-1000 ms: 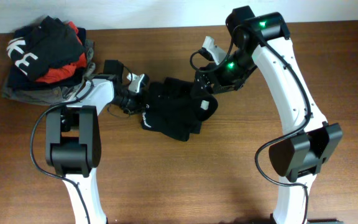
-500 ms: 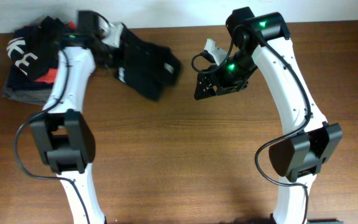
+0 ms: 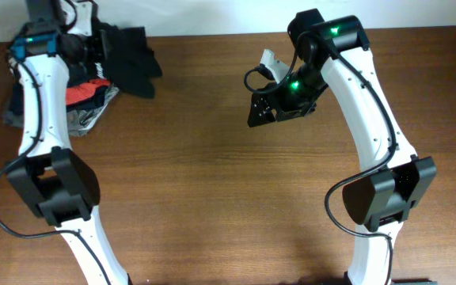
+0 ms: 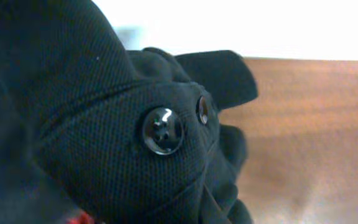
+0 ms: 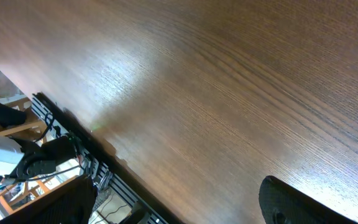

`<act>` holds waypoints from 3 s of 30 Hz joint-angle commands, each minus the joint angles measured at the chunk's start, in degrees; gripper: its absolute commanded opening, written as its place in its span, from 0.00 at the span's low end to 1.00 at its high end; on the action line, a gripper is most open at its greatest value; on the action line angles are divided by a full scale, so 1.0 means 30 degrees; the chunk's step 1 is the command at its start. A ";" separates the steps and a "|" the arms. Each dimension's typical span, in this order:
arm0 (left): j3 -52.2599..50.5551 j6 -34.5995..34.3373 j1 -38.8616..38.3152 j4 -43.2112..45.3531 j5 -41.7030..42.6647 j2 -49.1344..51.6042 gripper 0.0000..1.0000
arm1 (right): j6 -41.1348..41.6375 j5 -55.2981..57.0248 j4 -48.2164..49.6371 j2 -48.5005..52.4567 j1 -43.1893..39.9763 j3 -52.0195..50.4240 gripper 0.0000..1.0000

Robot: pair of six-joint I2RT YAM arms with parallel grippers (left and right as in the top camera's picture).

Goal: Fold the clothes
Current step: 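Carry the folded shirt left with the left gripper onto the clothes stack, then release the shirt on top of the stack and open the left gripper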

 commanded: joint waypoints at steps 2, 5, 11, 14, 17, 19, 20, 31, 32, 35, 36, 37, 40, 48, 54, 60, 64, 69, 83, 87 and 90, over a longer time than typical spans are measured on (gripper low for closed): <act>0.1137 0.0459 0.1027 0.1005 -0.0175 -0.0117 0.00 | -0.0197 0.0138 -0.0109 -0.0335 -0.0007 0.0182 0.88; 0.1224 0.0845 0.1676 0.1785 -0.0189 -0.0117 0.00 | -0.0066 0.0146 -0.0109 -0.0335 0.0000 0.0182 0.88; 0.1246 0.0882 0.2936 0.2761 -0.0175 -0.0117 0.00 | 0.0306 0.0146 -0.0109 -0.0335 -0.0007 0.0182 0.88; 0.1246 0.0896 0.3432 0.2907 -0.0189 0.0080 0.00 | 0.0342 0.0138 -0.0109 -0.0335 0.0007 0.0182 0.88; 0.1239 0.1246 0.3905 0.2900 -0.0197 0.0444 0.00 | 0.0517 0.0138 -0.0109 -0.0335 0.0015 0.0182 0.88; 0.1239 0.1239 0.4226 0.2878 -0.0270 0.0743 0.00 | 0.0699 0.0138 -0.0109 -0.0335 0.0015 0.0182 0.88; 0.1239 0.1239 0.4357 0.2892 -0.0335 0.0954 0.00 | 0.0816 0.0138 -0.0109 -0.0335 0.0015 0.0182 0.88; 0.1231 0.1231 0.5785 0.2951 -0.2747 0.1960 0.00 | 0.0816 0.0138 -0.0109 -0.0335 0.0015 0.0182 0.88; 0.1231 0.1239 0.5894 0.2987 -0.2929 0.1953 0.00 | 0.0816 0.0138 -0.0109 -0.0335 0.0015 0.0182 0.88; 0.1231 0.1231 0.6135 0.3038 -0.3541 0.1953 0.00 | 0.0816 0.0138 -0.0109 -0.0335 0.0015 0.0182 0.88; 0.1231 0.1231 0.6222 0.3002 -0.3898 0.1953 0.00 | 0.0816 0.0138 -0.0117 -0.0335 0.0015 0.0182 0.88; 0.1217 0.1231 0.6302 0.2958 -0.4299 0.1960 0.01 | 0.0809 0.0138 -0.0109 -0.0335 0.0015 0.0182 0.88; 0.1107 0.1224 0.6455 0.2856 -0.4605 0.1960 0.02 | 0.0809 0.0146 -0.0109 -0.0335 0.0015 0.0182 0.88; 0.1107 0.0299 0.6382 0.2754 -0.4546 0.2557 0.50 | 0.0809 0.0138 -0.0109 -0.0335 0.0015 0.0182 0.88; 0.1479 0.0109 0.6382 0.2557 -0.5872 0.2550 0.94 | 0.0801 0.0146 -0.0109 -0.0335 0.0015 0.0182 0.88; 0.3075 -0.1392 0.6360 0.1741 -0.5778 0.1180 0.93 | 0.0794 0.0146 -0.0109 -0.0335 0.0015 0.0182 0.88; 0.3752 -0.1581 0.5982 0.1821 -0.4102 0.0233 0.59 | 0.0787 0.0153 -0.0109 -0.0335 0.0015 0.0182 0.88; 0.3840 -0.1902 0.5399 0.2302 -0.4189 0.0342 0.10 | 0.0729 0.0182 -0.0109 -0.0335 0.0015 0.0182 0.88; 0.3840 -0.3104 0.3213 0.6535 -0.4306 0.6142 0.00 | 0.0736 0.1027 -0.0109 -0.0335 0.0015 0.0182 0.88; 0.3840 -0.3089 0.2353 0.6812 -0.4313 0.7869 0.03 | 0.0736 0.1020 -0.0109 -0.0335 0.0015 0.0182 0.88; 0.3861 -0.3096 0.1858 0.6907 -0.4313 0.8036 0.03 | 0.0743 0.1035 -0.0109 -0.0335 0.0015 0.0182 0.88</act>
